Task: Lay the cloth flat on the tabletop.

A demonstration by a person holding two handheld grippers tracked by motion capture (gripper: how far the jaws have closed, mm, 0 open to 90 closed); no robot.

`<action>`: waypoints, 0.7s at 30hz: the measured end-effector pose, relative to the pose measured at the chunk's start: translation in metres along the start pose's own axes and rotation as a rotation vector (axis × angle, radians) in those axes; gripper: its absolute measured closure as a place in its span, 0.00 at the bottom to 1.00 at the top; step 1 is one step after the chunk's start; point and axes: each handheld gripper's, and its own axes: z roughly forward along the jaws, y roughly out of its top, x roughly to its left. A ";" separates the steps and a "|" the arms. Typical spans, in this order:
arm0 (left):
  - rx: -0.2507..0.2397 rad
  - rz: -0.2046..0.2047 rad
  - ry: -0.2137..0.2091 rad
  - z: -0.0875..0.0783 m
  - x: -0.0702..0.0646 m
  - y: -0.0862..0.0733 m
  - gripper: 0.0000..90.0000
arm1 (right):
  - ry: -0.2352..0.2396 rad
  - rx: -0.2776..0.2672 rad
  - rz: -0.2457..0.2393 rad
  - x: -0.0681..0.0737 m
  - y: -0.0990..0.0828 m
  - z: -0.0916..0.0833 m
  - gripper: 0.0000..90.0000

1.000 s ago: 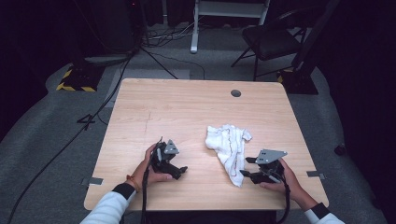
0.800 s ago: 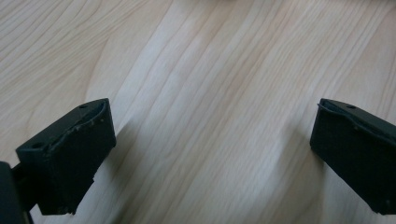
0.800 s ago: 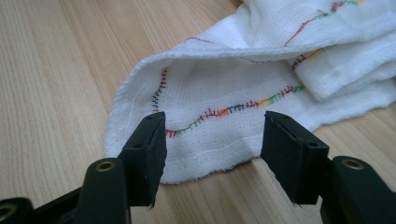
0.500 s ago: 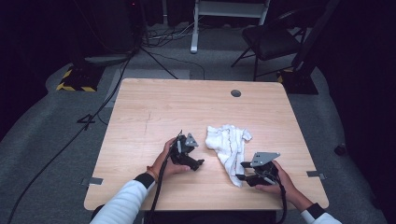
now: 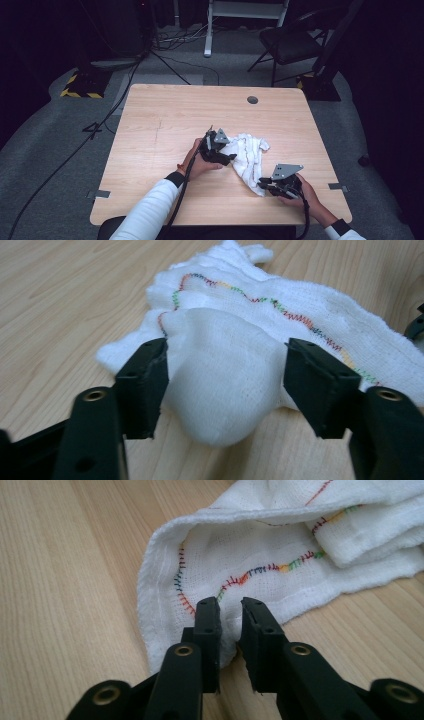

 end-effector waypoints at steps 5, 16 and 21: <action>0.029 0.045 -0.019 0.003 0.006 -0.003 0.72 | -0.037 0.010 0.017 -0.007 -0.005 -0.004 0.93; 0.092 0.114 -0.005 -0.025 0.000 -0.017 0.84 | -0.061 0.011 0.048 -0.012 -0.009 -0.009 0.94; 0.111 0.121 0.029 -0.037 -0.007 -0.025 0.76 | -0.033 0.010 0.022 -0.005 -0.006 -0.008 0.95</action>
